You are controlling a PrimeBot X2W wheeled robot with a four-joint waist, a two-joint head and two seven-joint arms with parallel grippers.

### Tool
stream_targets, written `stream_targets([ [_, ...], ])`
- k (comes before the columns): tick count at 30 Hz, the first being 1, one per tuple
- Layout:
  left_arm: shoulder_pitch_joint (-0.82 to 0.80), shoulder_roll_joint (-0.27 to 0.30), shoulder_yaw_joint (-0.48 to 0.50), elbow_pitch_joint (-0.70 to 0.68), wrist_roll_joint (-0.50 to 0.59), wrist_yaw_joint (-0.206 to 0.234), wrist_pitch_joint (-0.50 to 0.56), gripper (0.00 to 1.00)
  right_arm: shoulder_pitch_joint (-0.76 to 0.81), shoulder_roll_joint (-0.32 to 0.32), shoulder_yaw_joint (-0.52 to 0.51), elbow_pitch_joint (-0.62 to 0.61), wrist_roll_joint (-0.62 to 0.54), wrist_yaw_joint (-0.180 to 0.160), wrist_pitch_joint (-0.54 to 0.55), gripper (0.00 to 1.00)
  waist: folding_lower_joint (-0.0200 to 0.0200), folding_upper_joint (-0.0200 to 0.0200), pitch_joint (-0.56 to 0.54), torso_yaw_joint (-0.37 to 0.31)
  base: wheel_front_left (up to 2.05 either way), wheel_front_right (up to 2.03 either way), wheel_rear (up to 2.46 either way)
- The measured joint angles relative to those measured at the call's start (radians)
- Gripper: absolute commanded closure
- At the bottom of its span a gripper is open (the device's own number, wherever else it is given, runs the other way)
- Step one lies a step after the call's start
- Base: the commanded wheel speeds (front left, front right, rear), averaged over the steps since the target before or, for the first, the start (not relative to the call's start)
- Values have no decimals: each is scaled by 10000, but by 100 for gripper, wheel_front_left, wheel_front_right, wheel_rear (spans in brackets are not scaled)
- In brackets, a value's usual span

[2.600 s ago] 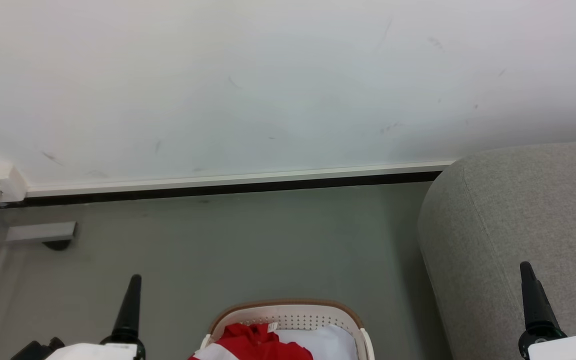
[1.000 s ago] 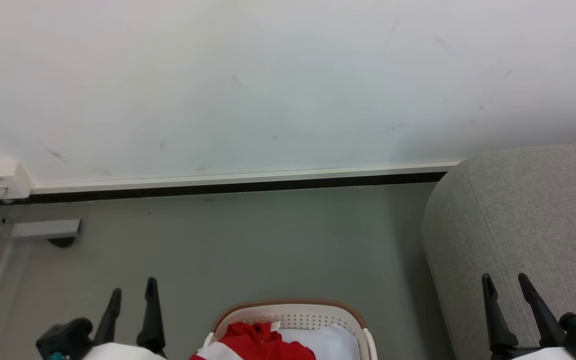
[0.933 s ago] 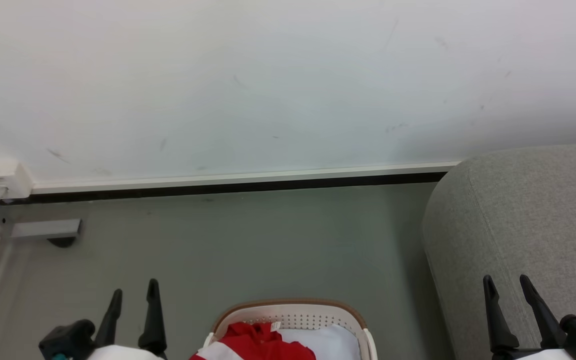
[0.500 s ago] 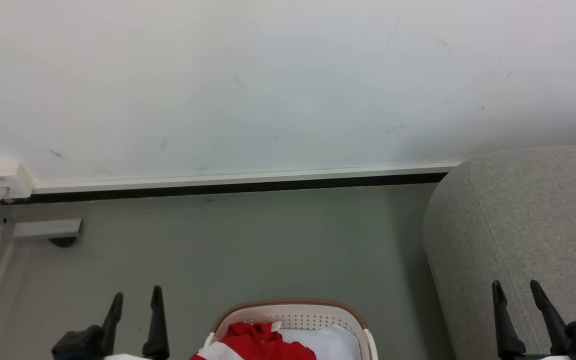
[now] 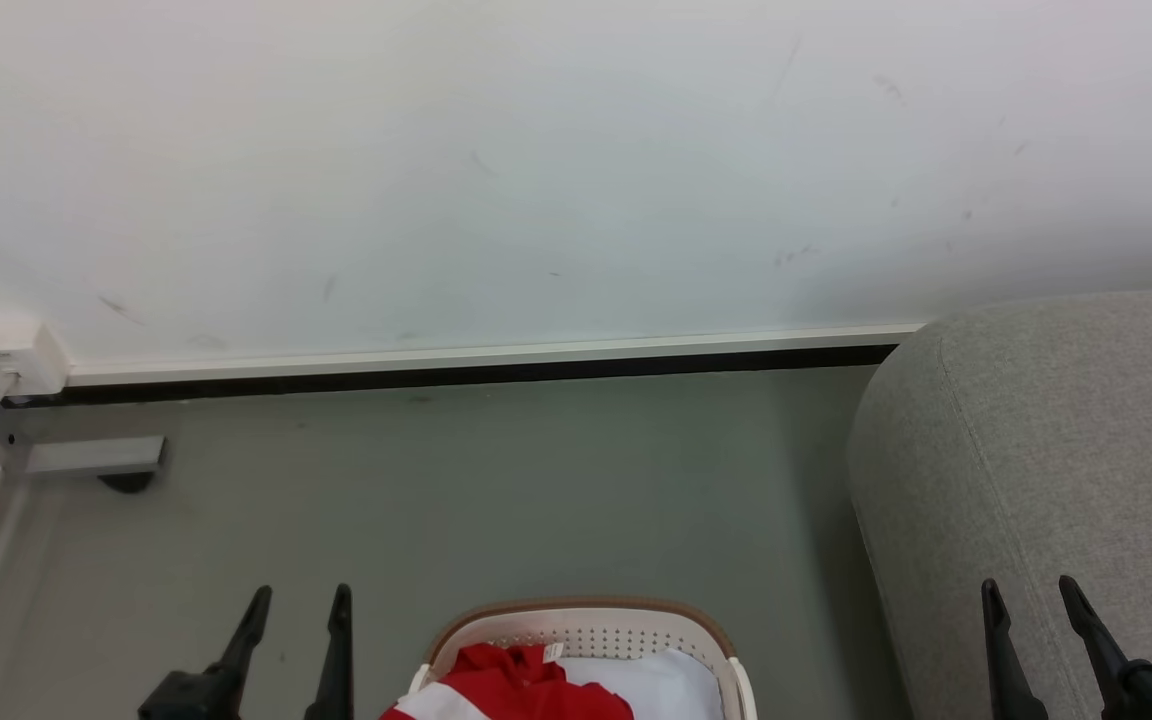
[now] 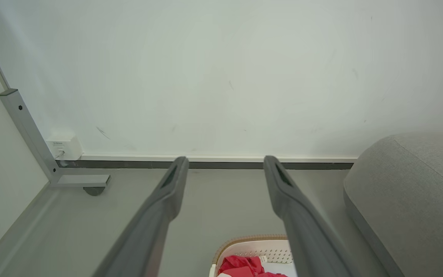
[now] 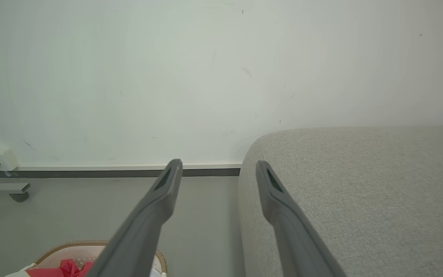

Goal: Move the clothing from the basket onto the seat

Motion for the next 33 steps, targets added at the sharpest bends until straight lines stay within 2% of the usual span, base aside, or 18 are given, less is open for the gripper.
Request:
stream_targets([
  [24, 216, -90, 221, 65, 1707, -228, -472, 0, 60, 15, 109, 79, -1697, 0, -447, 0, 0, 0, 34, -18, 0, 0, 0],
  [33, 223, -230, 460, 157, 1735, -476, -479, 0, 58, 15, 157, 77, -1634, 0, -449, 0, 0, 0, 127, -115, 0, 0, 0],
])
